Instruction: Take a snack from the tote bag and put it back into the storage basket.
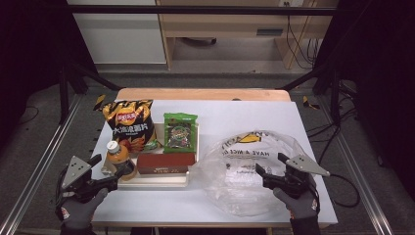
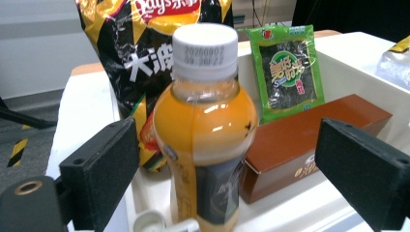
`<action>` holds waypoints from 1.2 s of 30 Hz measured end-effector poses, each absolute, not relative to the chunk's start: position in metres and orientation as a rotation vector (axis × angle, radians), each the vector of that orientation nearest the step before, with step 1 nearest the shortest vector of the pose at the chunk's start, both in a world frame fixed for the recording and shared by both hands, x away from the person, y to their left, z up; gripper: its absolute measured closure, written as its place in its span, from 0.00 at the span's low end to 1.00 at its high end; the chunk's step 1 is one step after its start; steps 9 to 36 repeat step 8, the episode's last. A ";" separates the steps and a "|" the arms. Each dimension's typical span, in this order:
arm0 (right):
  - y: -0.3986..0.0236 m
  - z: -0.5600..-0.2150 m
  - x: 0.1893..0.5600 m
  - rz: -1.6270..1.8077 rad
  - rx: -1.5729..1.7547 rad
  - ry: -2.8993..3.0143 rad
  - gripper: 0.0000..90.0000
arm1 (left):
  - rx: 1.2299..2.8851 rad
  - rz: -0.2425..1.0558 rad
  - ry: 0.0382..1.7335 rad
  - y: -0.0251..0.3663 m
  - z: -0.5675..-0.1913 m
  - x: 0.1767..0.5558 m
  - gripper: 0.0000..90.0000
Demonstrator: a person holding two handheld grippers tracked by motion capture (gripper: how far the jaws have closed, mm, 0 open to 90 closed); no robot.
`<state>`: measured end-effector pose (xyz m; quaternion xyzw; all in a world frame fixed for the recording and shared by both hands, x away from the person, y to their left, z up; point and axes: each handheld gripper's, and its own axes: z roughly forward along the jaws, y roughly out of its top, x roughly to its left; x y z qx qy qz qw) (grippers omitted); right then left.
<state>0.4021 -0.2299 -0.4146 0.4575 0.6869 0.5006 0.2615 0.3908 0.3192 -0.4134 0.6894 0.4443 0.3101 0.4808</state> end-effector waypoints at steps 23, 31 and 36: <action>-0.230 -0.416 0.397 1.333 1.223 1.880 0.13 | 1.679 0.759 1.094 0.325 -0.418 0.387 0.09; -0.230 -0.416 0.397 1.333 1.223 1.880 0.13 | 1.679 0.759 1.094 0.325 -0.418 0.387 0.09; -0.230 -0.416 0.397 1.333 1.223 1.880 0.13 | 1.679 0.759 1.094 0.325 -0.418 0.387 0.09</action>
